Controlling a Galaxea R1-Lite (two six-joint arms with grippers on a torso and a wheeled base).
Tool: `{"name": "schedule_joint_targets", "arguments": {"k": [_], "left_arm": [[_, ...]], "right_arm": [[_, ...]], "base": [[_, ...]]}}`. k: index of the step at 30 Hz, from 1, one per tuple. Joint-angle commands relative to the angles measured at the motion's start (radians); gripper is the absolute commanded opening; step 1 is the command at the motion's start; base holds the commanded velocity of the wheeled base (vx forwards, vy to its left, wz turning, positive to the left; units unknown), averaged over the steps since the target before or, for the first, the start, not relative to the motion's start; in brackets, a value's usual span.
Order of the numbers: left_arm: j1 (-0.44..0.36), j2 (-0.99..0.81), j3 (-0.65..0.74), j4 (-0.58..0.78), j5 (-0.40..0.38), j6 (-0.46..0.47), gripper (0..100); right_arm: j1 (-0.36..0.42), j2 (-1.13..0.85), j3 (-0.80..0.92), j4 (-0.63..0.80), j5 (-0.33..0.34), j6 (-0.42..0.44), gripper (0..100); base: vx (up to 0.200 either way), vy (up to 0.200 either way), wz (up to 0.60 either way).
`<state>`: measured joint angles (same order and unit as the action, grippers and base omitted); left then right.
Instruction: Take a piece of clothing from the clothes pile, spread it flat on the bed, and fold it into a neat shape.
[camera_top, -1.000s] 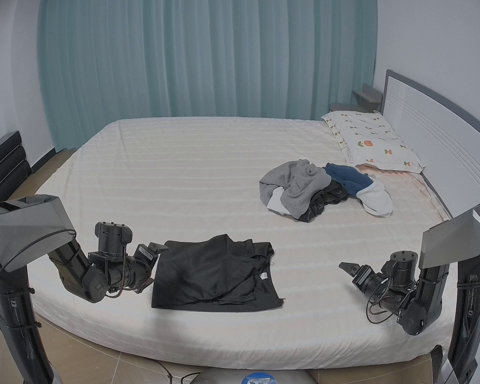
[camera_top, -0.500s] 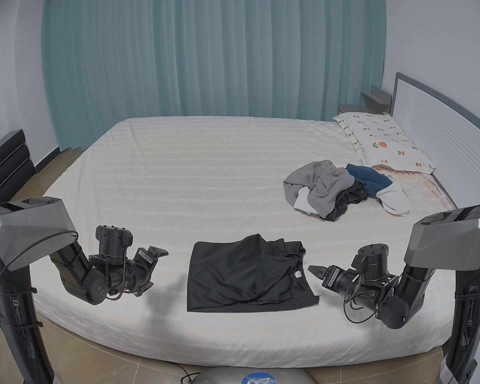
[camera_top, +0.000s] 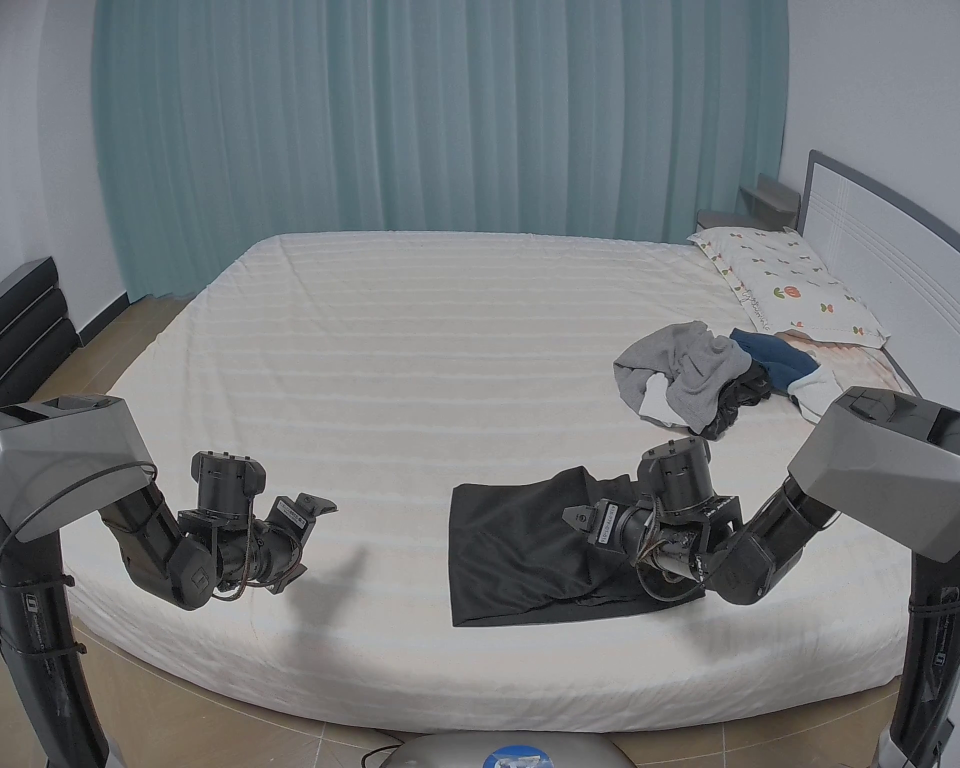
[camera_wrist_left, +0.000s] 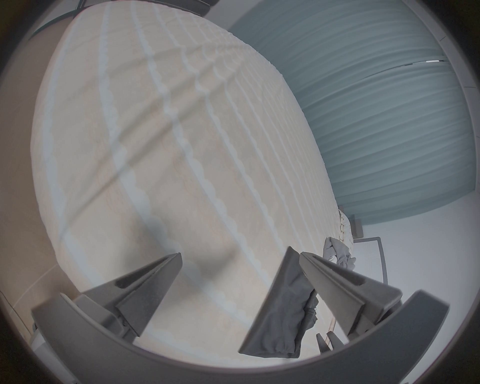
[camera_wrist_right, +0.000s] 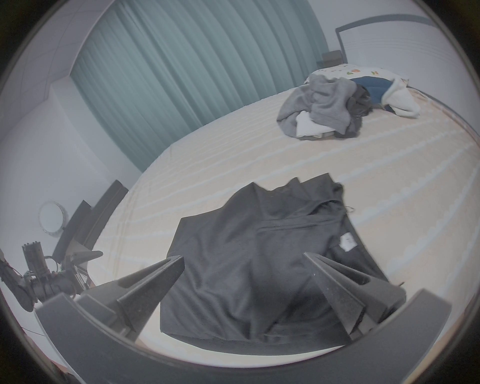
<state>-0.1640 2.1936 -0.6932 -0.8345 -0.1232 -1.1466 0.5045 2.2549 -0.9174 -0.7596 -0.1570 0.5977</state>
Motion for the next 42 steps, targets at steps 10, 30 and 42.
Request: {"name": "schedule_joint_targets", "arguments": {"k": [10,30,42], "left_arm": [[-0.005,0.008,0.000,0.000,0.008,0.007,100],[-0.006,0.008,0.000,0.000,0.010,0.010,100],[-0.006,0.009,0.001,0.000,0.010,0.010,100]], "right_arm": [[-0.024,0.100,-0.264,0.261,-0.121,-0.108,100],[-0.076,0.098,-0.251,0.385,-0.147,-0.111,0],[-0.104,-0.003,-0.156,0.405,-0.145,-0.113,0]], "base": [[0.000,0.000,0.00],[0.000,0.000,0.00],[0.000,0.000,0.00]]}}
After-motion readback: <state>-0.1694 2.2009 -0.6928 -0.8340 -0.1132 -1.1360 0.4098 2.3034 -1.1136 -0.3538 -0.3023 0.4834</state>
